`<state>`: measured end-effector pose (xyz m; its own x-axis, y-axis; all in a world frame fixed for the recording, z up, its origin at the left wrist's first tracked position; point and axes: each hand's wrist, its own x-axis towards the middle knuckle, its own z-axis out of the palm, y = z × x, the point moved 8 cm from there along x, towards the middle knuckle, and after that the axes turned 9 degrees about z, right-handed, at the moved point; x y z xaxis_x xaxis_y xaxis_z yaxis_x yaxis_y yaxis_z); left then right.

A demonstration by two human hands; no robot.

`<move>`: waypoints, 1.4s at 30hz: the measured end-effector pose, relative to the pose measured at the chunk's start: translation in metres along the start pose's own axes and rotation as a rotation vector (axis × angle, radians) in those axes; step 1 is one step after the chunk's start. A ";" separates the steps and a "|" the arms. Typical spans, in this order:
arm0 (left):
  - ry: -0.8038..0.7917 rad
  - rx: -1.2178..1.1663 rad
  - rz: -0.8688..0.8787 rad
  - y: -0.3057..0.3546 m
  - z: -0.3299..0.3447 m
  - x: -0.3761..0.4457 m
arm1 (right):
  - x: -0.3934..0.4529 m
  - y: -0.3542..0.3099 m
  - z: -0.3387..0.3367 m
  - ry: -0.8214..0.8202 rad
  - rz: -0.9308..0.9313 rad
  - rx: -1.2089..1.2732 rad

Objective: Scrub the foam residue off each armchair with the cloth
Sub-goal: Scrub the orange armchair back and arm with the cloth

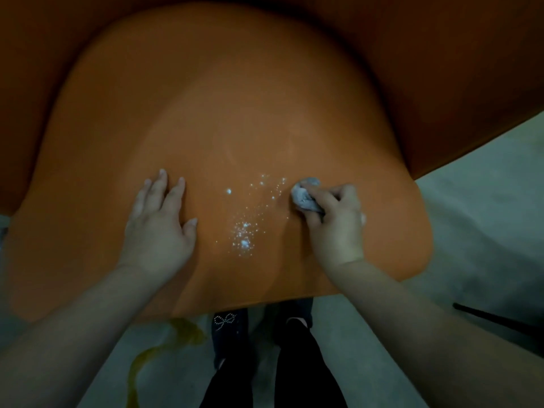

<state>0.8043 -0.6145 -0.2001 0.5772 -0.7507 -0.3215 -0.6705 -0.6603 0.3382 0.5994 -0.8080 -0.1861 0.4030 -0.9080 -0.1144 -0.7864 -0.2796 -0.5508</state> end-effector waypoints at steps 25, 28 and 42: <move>-0.016 -0.054 0.098 -0.012 0.007 -0.019 | -0.038 -0.039 0.050 0.069 0.364 0.330; -0.029 -0.044 0.110 -0.015 0.009 -0.022 | -0.013 -0.040 0.035 0.127 0.351 0.393; -0.025 -0.062 0.139 -0.019 0.014 -0.041 | -0.025 -0.072 0.049 -0.123 -0.098 0.141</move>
<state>0.7871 -0.5707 -0.2057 0.4679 -0.8350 -0.2896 -0.7127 -0.5503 0.4351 0.6686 -0.7505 -0.1842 0.5353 -0.8312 -0.1501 -0.6707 -0.3103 -0.6737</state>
